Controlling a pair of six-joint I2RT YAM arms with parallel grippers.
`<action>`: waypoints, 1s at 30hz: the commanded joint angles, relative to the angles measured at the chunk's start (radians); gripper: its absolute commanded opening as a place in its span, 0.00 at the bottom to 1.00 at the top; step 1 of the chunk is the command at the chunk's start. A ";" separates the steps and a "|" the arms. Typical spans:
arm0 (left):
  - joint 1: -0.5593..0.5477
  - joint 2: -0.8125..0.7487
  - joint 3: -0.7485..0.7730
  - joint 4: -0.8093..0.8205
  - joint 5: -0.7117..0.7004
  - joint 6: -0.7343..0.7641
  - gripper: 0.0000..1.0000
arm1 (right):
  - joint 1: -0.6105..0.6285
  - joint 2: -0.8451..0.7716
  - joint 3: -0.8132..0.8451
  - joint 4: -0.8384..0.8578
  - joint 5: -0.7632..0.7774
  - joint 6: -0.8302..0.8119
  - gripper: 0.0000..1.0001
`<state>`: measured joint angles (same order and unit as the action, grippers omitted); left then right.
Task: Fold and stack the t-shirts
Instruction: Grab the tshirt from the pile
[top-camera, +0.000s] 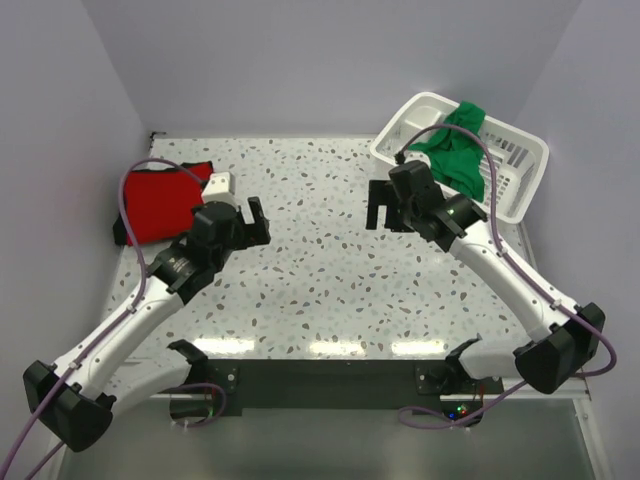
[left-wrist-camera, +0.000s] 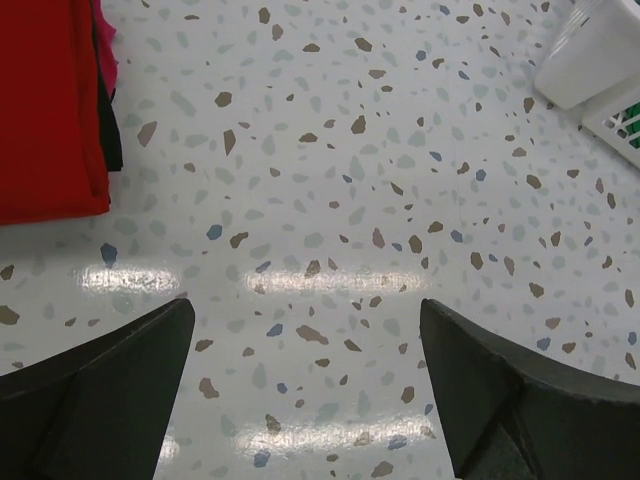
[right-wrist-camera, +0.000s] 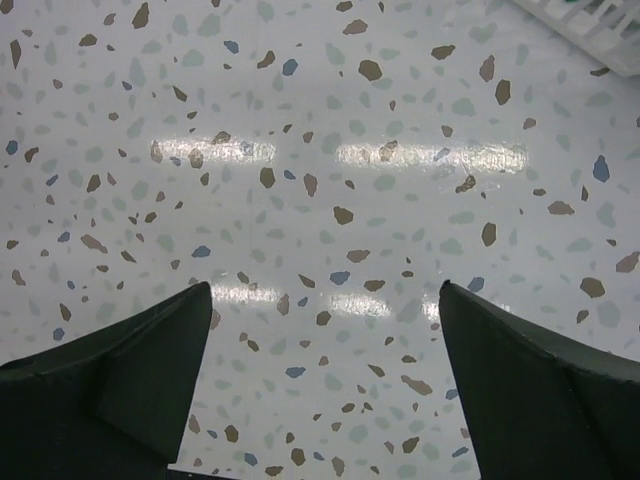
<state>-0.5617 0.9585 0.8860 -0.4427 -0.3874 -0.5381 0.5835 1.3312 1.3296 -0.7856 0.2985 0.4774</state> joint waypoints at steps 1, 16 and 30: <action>0.008 0.026 0.024 -0.004 -0.031 0.043 1.00 | 0.004 -0.058 -0.015 -0.069 0.050 0.073 0.99; 0.008 0.077 0.059 0.091 -0.014 0.098 1.00 | -0.077 -0.018 0.161 -0.027 0.450 -0.074 0.99; 0.009 0.106 0.059 0.145 -0.123 0.069 1.00 | -0.433 0.520 0.599 0.057 0.156 -0.168 0.99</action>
<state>-0.5610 1.0637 0.9237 -0.3683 -0.4564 -0.4530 0.1818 1.7744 1.7947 -0.7502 0.4915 0.3523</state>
